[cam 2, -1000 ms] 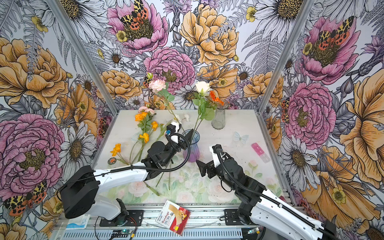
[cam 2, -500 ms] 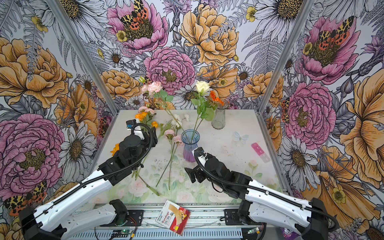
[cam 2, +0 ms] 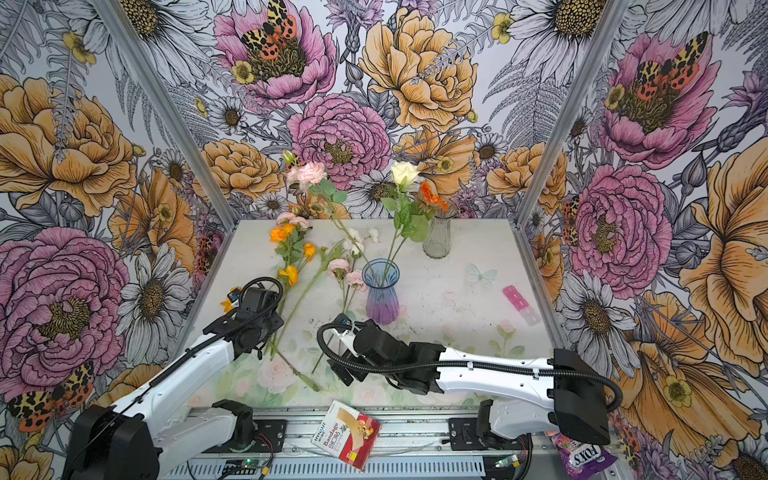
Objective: Arrange the flowers into the vase
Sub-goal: 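Move the left gripper back to the flower pile and close on yellow poppy stems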
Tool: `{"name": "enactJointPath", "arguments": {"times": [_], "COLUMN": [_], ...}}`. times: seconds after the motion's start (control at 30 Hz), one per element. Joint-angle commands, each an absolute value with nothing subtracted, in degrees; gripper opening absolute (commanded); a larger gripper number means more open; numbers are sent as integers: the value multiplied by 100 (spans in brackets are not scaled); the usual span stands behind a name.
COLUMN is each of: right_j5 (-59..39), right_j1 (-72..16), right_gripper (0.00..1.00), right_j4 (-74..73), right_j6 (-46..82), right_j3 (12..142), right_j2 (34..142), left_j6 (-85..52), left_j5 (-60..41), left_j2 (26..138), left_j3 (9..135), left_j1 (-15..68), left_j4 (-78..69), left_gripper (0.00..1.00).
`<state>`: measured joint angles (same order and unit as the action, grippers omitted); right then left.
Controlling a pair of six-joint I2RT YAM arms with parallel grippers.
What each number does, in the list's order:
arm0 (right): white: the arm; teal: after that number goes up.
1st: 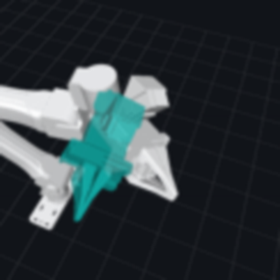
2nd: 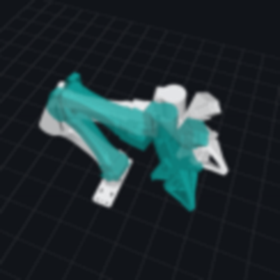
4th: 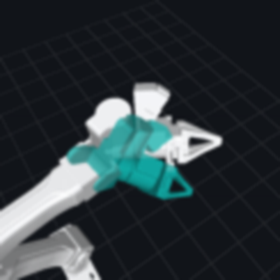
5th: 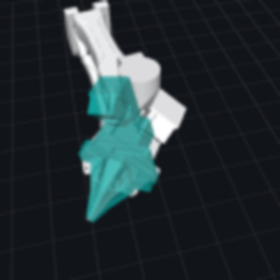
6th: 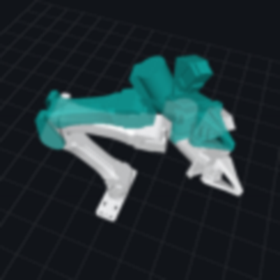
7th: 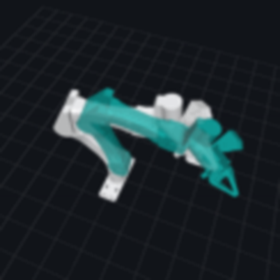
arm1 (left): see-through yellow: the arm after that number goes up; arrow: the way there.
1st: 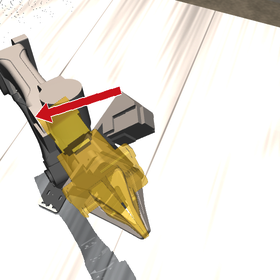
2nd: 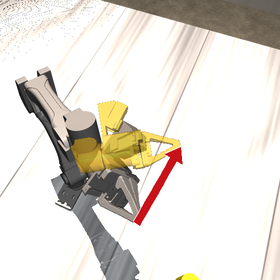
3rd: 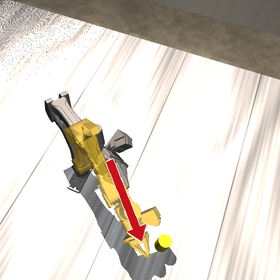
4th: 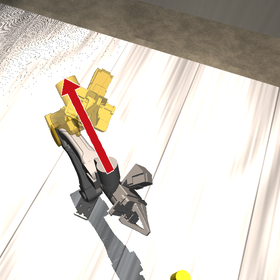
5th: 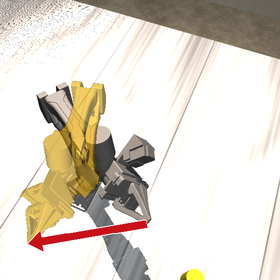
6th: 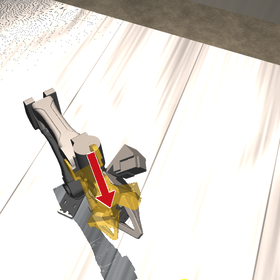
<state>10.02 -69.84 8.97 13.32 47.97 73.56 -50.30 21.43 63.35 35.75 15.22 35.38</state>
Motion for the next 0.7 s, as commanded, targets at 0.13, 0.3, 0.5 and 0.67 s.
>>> {"name": "enactJointPath", "arguments": {"times": [0.13, 0.3, 0.5, 0.67], "right_j5": [924, 985, 1024, 1020], "right_j1": [-6980, -6951, -6920, -6865], "right_gripper": [100, 100, 99, 99], "right_j4": [563, 562, 532, 536], "right_j6": [1176, 1176, 1213, 1211], "right_j3": [4974, 4841, 4729, 4685], "right_j2": [7313, 7247, 7188, 7144], "left_j6": [-5350, -5204, -5098, -5011], "left_j5": [2085, 1953, 1901, 1868], "left_j2": [6896, 7183, 7390, 7670], "left_j3": [3457, 3493, 3463, 3496], "left_j1": [1217, 995, 906, 904], "left_j4": [3454, 3409, 3254, 3076], "left_gripper": [50, 48, 46, 42]}}
